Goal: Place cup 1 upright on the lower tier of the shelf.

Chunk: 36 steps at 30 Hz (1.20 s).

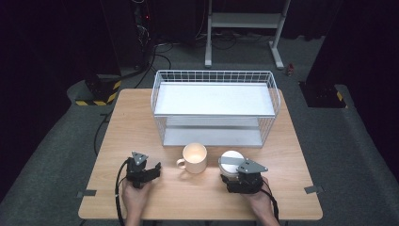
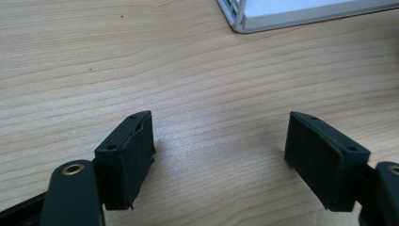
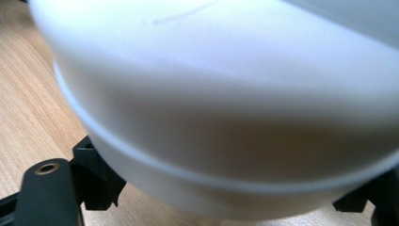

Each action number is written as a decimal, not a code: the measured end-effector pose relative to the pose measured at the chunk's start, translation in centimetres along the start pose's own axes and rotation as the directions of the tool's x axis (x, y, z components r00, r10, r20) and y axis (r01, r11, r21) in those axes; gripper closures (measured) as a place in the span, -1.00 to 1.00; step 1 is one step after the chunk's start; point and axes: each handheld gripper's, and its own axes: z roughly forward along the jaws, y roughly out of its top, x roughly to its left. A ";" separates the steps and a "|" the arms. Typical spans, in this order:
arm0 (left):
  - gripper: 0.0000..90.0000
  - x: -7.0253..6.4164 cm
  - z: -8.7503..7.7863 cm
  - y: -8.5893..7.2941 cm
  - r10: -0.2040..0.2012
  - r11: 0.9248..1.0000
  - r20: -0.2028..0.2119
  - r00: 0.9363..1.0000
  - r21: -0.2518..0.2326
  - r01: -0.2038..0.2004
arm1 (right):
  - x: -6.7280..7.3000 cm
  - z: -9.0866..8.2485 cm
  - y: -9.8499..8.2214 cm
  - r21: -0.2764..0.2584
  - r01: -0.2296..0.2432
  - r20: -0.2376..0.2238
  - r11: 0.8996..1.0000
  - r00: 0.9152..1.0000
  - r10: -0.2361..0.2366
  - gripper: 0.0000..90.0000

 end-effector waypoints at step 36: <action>-0.45 0.0 0.0 0.0 0.001 1.000 0.000 1.000 0.000 -0.001 | -0.4 0.0 0.1 -0.005 -0.007 -0.005 1.000 1.000 0.007 -0.59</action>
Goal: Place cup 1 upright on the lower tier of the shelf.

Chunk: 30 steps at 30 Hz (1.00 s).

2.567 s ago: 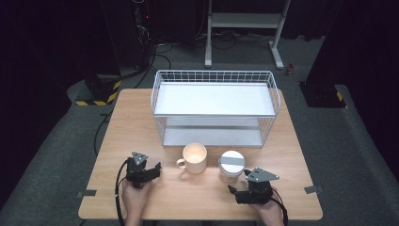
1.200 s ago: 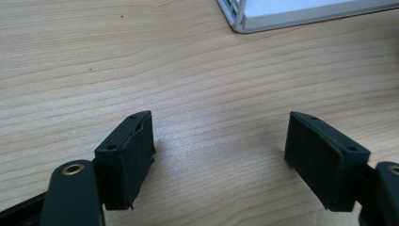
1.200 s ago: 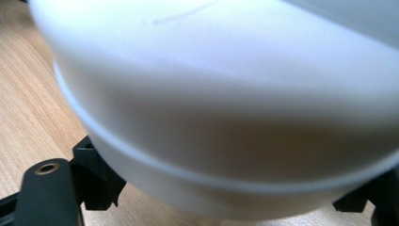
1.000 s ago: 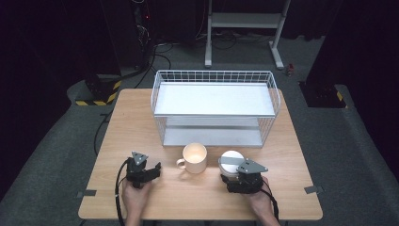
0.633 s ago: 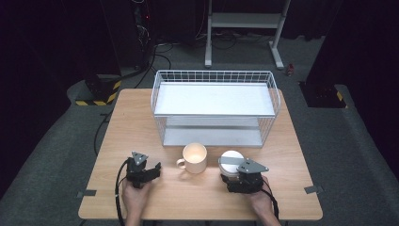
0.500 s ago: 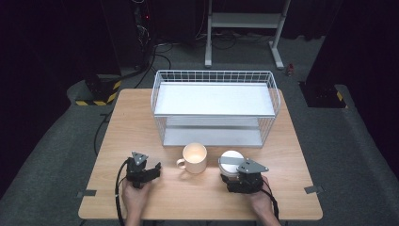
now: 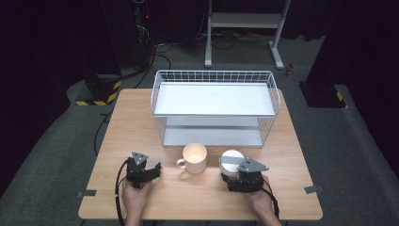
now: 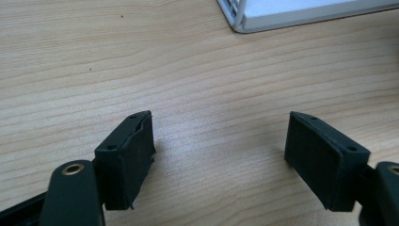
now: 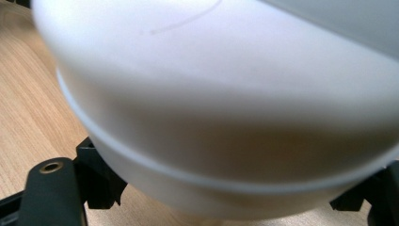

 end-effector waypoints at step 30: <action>-0.45 0.0 0.0 0.0 -0.002 1.000 0.001 1.000 0.000 0.002 | -2.4 -0.5 0.8 -0.010 -0.060 0.031 0.998 0.998 0.061 -0.59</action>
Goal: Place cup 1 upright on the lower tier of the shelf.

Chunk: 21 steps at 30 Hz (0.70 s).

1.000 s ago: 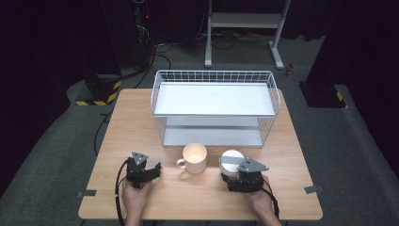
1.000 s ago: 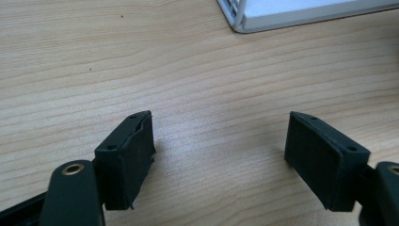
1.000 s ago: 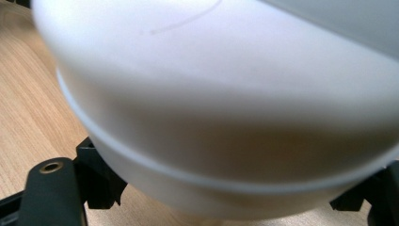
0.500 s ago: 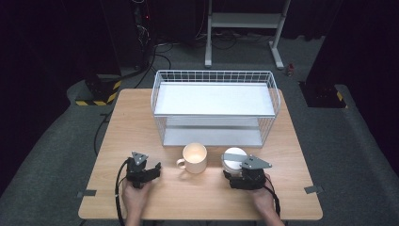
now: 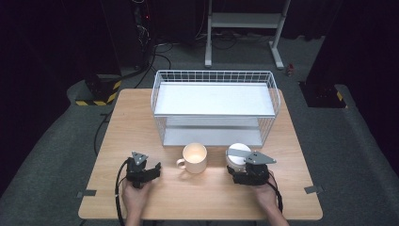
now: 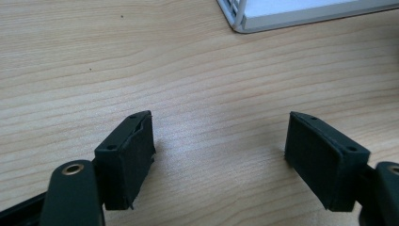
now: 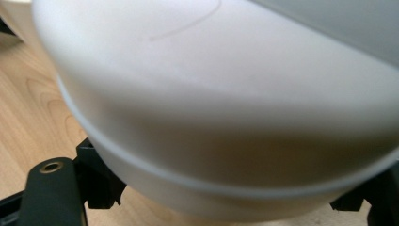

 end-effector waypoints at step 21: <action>-0.45 0.0 0.0 0.0 0.000 1.000 0.001 1.000 0.000 0.000 | -2.4 1.0 1.6 0.006 -0.062 0.040 0.998 0.997 0.061 -0.59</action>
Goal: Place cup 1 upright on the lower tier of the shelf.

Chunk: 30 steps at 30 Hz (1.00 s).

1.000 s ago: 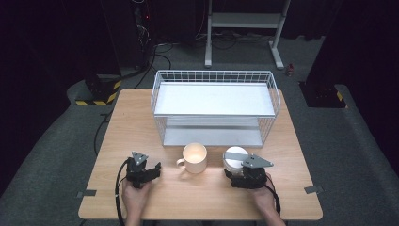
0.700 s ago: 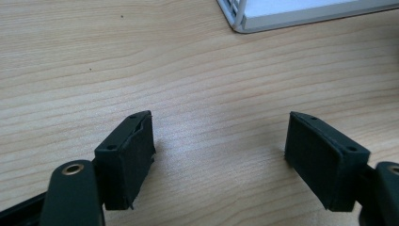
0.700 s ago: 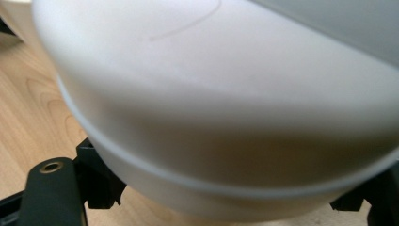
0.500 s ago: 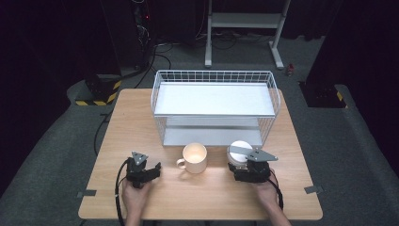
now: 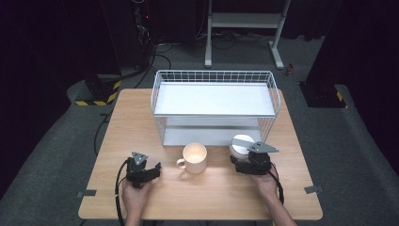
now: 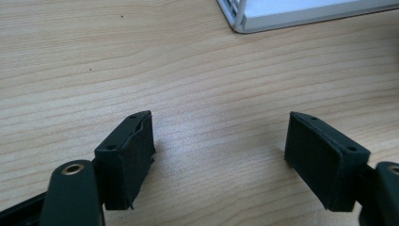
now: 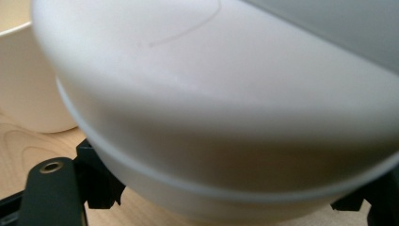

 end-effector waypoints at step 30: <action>-0.46 0.0 0.0 0.0 0.001 1.000 -0.001 1.000 0.000 -0.001 | -2.3 3.8 3.0 0.018 -0.030 0.099 0.999 0.995 0.028 -0.59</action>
